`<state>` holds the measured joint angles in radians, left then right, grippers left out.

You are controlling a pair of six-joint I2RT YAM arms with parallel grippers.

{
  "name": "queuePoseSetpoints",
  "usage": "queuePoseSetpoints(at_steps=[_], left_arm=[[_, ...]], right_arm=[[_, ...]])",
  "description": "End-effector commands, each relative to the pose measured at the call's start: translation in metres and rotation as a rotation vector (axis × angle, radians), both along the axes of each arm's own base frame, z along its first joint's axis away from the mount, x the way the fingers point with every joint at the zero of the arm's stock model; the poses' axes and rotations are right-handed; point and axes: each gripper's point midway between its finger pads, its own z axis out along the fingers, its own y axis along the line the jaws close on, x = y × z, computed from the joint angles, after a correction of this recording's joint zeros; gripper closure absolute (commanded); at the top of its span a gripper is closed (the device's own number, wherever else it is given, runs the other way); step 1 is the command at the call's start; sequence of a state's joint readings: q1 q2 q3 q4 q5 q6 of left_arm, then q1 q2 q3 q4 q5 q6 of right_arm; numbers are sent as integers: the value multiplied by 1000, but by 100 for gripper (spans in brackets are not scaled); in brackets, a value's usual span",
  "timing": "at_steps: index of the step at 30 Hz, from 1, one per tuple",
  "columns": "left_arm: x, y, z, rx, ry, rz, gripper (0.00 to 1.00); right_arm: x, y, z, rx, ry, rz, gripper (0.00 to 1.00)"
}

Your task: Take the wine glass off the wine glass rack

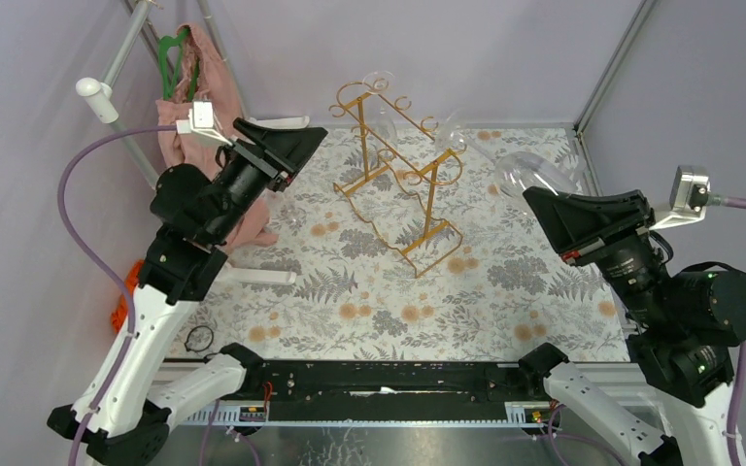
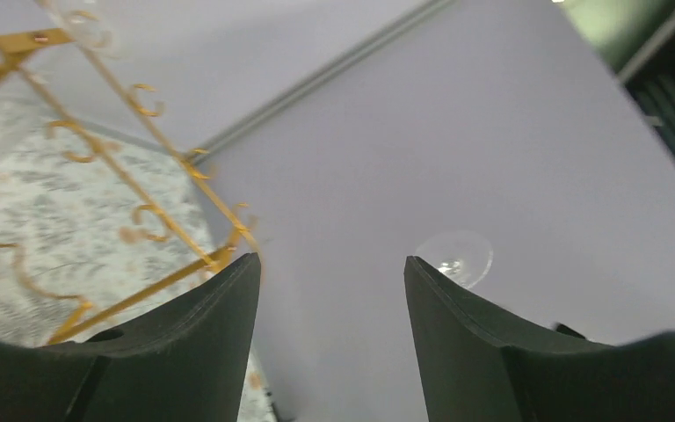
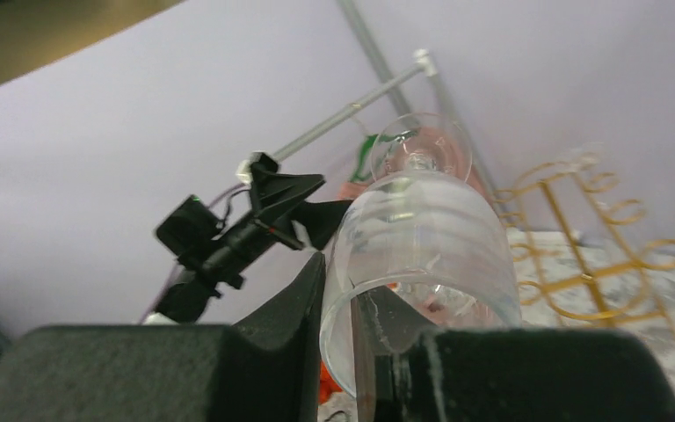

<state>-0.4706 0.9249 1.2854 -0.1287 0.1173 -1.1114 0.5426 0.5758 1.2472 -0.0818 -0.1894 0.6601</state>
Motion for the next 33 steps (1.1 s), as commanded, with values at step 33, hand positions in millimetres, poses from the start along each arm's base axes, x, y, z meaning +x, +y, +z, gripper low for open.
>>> queuePoseSetpoints(at_steps=[33], left_arm=[[67,8,-108,543,263,191,32]], right_arm=[[147,-54,-141,-703,599,-679,100]])
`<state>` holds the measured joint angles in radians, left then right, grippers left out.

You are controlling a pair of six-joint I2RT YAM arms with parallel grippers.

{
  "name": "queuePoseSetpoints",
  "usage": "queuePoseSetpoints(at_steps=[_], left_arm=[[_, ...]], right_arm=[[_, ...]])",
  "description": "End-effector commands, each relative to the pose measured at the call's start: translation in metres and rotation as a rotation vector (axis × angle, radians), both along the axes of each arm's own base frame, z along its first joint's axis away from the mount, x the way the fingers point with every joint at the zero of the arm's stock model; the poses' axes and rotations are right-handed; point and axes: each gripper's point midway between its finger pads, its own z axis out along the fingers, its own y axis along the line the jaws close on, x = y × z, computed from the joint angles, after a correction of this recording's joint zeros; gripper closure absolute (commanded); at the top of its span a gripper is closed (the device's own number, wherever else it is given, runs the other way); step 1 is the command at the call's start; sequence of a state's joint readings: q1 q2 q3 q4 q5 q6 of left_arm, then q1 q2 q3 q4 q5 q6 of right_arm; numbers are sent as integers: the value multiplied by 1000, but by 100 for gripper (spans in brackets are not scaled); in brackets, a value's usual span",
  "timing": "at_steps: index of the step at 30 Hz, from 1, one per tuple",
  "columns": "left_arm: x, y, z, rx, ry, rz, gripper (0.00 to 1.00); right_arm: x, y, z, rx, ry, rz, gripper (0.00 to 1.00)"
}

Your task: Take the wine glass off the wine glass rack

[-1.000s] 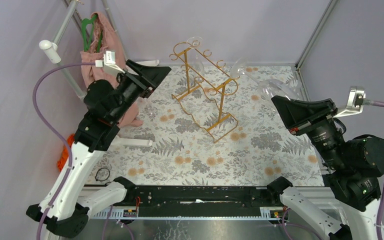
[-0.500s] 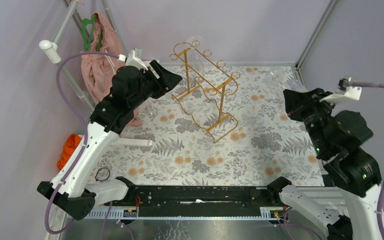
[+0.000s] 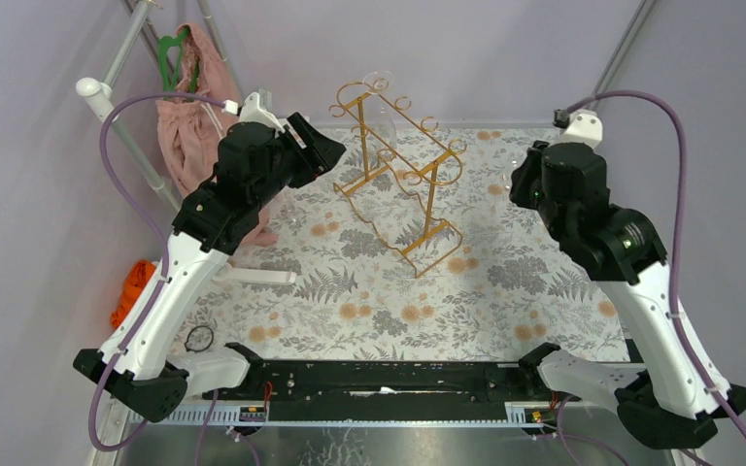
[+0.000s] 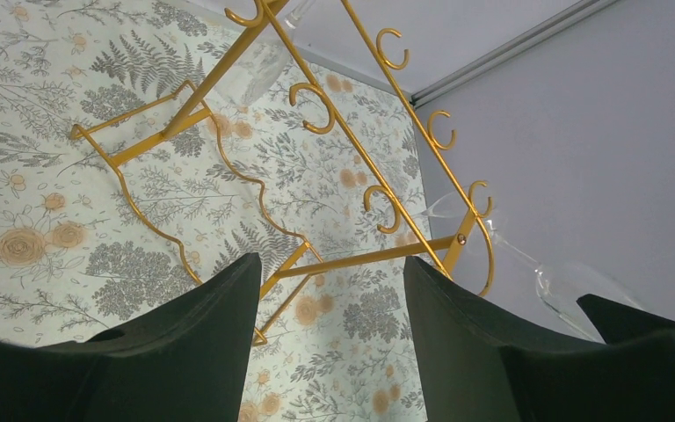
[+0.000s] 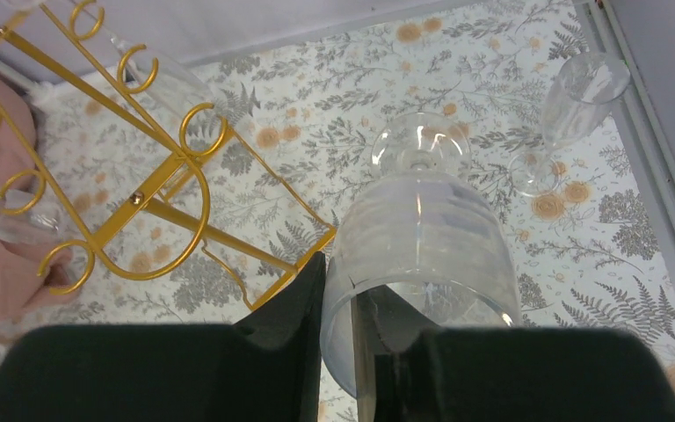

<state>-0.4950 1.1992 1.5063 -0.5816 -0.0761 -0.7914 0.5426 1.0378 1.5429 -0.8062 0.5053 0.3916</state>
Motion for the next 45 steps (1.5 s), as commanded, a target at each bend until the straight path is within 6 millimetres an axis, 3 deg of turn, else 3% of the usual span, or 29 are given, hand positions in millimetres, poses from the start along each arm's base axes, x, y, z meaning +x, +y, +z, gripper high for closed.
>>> queuePoseSetpoints(at_steps=[1,8,14,22,28,45], left_arm=[[-3,8,4,29,-28,18,32],[-7,8,4,40,-37,5,30],[-8,7,3,47,-38,-10,29],[-8,7,3,61,-47,-21,28],[-7,5,2,67,-47,-30,27],[-6,3,1,77,-46,-39,23]], right_arm=[[6,14,11,-29,21,74,100],[14,39,0,-51,97,184,100],[29,45,-15,-68,182,223,100],[82,8,-41,31,283,177,100],[118,13,-74,25,386,200,100],[165,-8,-151,-3,593,163,100]])
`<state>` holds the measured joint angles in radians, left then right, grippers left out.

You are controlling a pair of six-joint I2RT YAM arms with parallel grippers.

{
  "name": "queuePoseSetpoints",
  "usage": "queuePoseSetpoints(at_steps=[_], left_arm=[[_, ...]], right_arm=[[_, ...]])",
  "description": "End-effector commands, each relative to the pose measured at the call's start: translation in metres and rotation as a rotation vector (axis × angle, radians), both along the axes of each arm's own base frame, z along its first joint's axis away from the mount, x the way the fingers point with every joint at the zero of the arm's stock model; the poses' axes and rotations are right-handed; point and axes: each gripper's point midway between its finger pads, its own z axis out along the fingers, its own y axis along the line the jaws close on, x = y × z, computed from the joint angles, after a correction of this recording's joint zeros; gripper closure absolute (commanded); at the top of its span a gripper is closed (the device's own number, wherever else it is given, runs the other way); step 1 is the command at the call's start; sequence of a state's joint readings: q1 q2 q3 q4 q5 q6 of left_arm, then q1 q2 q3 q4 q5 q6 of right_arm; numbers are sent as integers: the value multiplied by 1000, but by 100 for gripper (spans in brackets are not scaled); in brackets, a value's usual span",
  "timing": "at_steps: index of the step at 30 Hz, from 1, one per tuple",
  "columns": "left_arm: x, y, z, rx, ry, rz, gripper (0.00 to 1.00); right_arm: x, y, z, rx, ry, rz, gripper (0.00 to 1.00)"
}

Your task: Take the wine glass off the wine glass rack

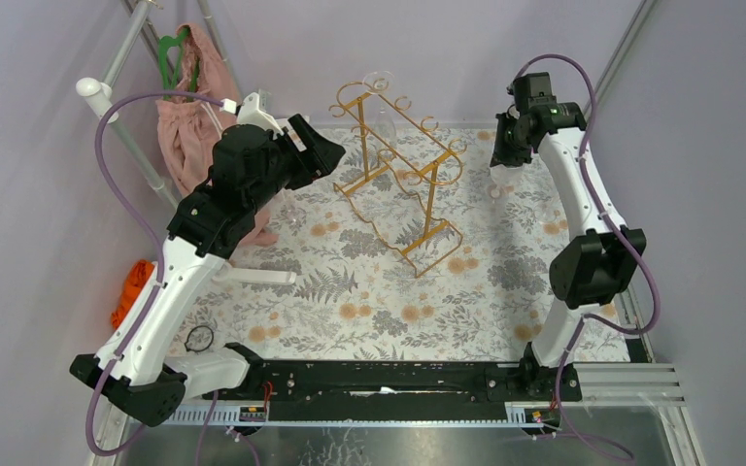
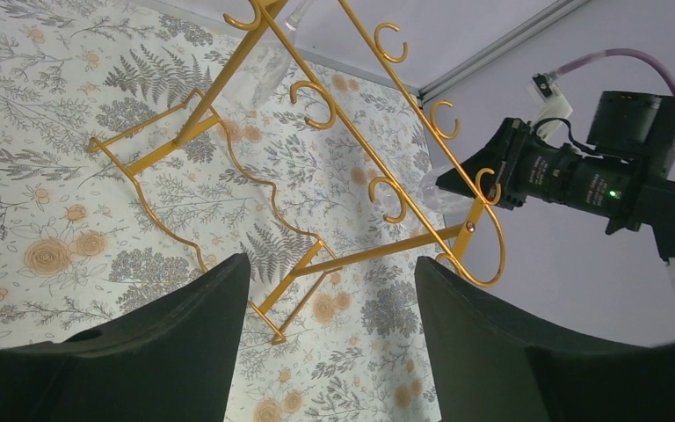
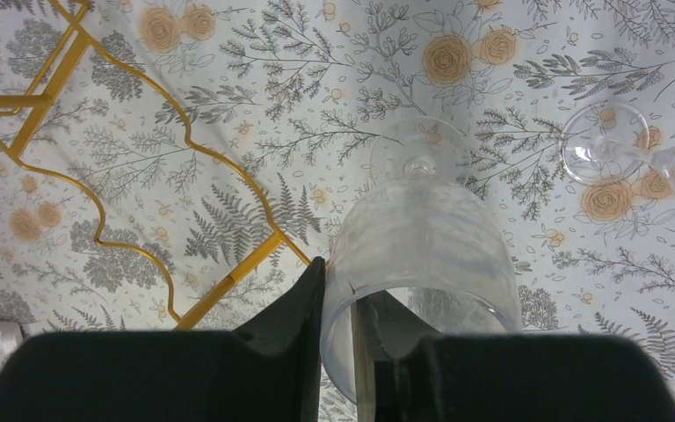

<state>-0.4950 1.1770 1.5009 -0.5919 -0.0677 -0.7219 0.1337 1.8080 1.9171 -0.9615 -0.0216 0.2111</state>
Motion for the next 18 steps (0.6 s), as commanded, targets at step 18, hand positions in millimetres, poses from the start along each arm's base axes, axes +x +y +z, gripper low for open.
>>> queuePoseSetpoints(at_steps=[18], left_arm=[[8,-8,-5,15,4,-25,23]], right_arm=[[11,-3,-55,1,81,22,100]])
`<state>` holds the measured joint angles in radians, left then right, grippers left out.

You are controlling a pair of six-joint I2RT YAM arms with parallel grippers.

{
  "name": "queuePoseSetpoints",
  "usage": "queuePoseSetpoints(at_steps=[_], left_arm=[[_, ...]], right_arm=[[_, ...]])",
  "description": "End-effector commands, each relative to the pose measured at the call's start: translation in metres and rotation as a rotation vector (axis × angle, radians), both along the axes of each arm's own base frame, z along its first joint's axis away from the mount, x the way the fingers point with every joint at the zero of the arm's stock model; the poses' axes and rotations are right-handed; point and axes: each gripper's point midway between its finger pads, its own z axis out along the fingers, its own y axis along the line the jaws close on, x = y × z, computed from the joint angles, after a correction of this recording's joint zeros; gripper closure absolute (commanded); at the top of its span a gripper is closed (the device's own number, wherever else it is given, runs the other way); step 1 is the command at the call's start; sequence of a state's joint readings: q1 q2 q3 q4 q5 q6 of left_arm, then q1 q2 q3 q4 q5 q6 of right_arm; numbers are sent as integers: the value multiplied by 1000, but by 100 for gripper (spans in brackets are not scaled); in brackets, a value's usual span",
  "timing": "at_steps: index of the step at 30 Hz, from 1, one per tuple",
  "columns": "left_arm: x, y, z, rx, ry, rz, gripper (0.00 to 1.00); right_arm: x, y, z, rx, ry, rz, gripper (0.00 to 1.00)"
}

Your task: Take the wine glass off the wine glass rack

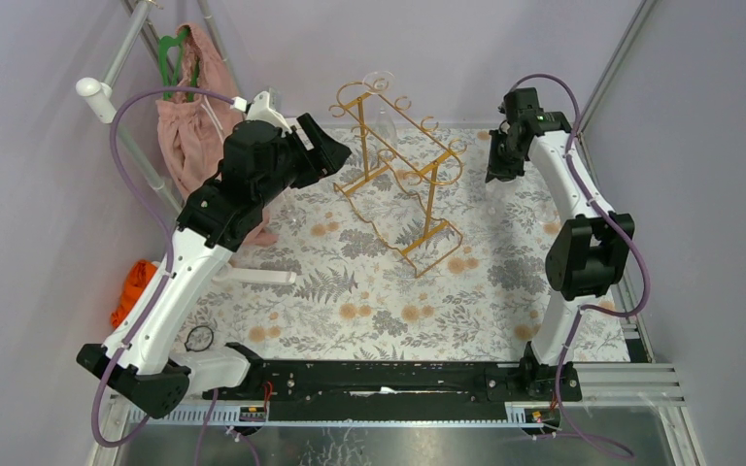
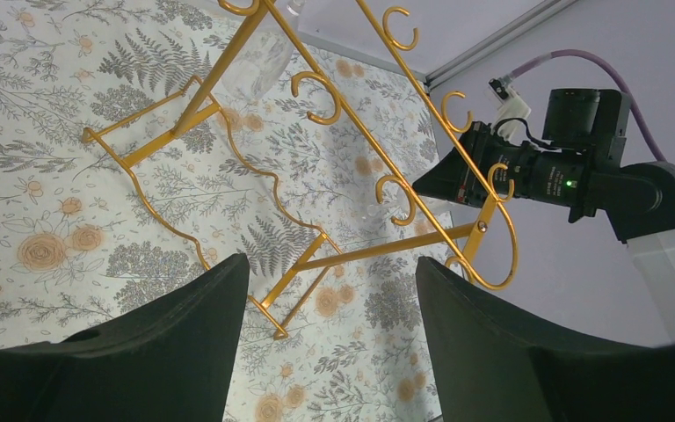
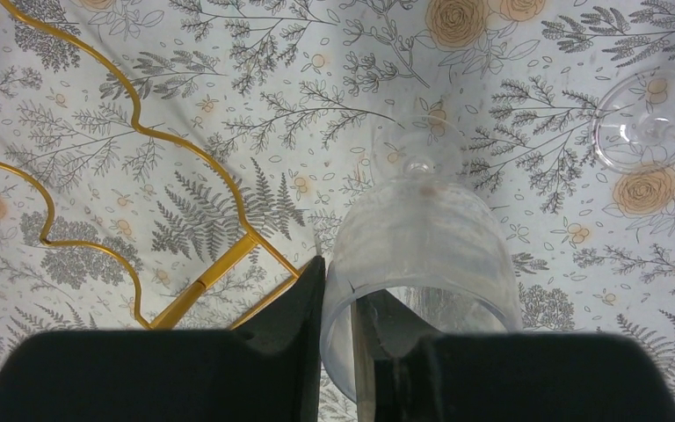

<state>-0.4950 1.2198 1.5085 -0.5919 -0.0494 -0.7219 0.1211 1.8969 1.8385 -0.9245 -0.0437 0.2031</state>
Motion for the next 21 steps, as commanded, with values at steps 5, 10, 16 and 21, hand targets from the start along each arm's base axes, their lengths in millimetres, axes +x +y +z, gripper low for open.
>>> queuePoseSetpoints(at_steps=[5,10,16,21], left_arm=[[1,-1,3,5,-22,-12,22],[3,-2,-1,5,-18,-13,22],[5,-4,-2,3,-16,-15,22],[8,-8,3,-4,-25,-24,22]], right_arm=[[8,1,-6,22,-55,18,100],[7,0,-10,21,-55,18,100],[4,-1,-17,25,-50,12,100],[-4,-1,-20,24,-45,8,87]])
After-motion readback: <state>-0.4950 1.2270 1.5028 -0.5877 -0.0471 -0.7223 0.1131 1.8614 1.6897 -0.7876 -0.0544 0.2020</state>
